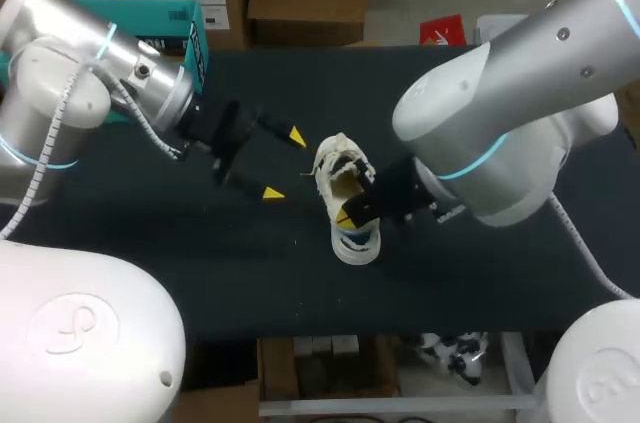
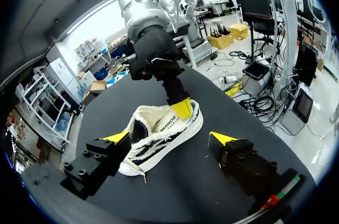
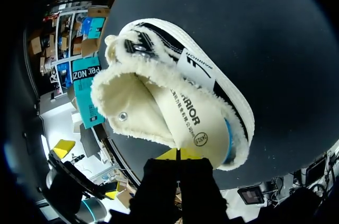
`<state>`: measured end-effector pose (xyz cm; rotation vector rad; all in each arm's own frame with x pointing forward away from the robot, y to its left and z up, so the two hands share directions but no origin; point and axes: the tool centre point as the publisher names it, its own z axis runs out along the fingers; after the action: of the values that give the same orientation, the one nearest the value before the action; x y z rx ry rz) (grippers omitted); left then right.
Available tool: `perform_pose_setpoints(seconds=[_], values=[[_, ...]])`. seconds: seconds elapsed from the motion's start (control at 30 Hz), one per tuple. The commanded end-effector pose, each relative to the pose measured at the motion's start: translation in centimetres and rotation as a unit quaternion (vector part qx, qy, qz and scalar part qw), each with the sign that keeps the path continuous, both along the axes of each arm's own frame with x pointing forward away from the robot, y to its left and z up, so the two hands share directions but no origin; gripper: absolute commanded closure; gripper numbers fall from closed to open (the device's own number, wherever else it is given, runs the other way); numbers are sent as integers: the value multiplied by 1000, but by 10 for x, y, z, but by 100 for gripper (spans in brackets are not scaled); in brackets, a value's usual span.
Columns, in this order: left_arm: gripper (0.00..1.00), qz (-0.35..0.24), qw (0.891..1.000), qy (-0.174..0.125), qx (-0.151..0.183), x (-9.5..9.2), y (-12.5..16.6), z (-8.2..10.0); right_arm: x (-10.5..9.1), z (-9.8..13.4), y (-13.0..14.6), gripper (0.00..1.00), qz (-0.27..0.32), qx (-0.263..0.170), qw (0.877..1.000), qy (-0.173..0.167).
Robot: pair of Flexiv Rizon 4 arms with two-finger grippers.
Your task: Open the shoe tongue, take the insole out of the shoe, put the insole back into the shoe, and pack the shoe into the shoebox
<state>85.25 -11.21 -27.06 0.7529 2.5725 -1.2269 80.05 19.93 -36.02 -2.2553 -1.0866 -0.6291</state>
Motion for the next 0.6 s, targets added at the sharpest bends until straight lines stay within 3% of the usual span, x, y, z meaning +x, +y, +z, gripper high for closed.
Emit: perform_pose_setpoints(seconds=[0.03, 0.13, 0.2, 0.27, 0.33, 0.6], values=[[0, 1, 1000, 0, -1, -1, 0, -1, 7, -17, -3, 100, 0, 6, 1000, 4], [0, 1, 1000, 0, -1, -1, 0, -1, 9, -23, -6, 100, -2, 0, 1000, 6], [0, 50, 999, 9, 10, 5, 4, 5, 9, -27, -5, 100, -4, -3, 1000, 8], [0, 99, 994, 9, 43, 8, 6, 8, 10, -31, -7, 100, -6, -4, 1000, 9], [0, 150, 982, -34, 113, 9, 8, 9, 11, -33, -9, 100, -9, -5, 1000, 10], [0, 150, 982, -34, 113, 9, 8, 9, 15, -34, -11, 100, -7, -1, 1000, -2]])
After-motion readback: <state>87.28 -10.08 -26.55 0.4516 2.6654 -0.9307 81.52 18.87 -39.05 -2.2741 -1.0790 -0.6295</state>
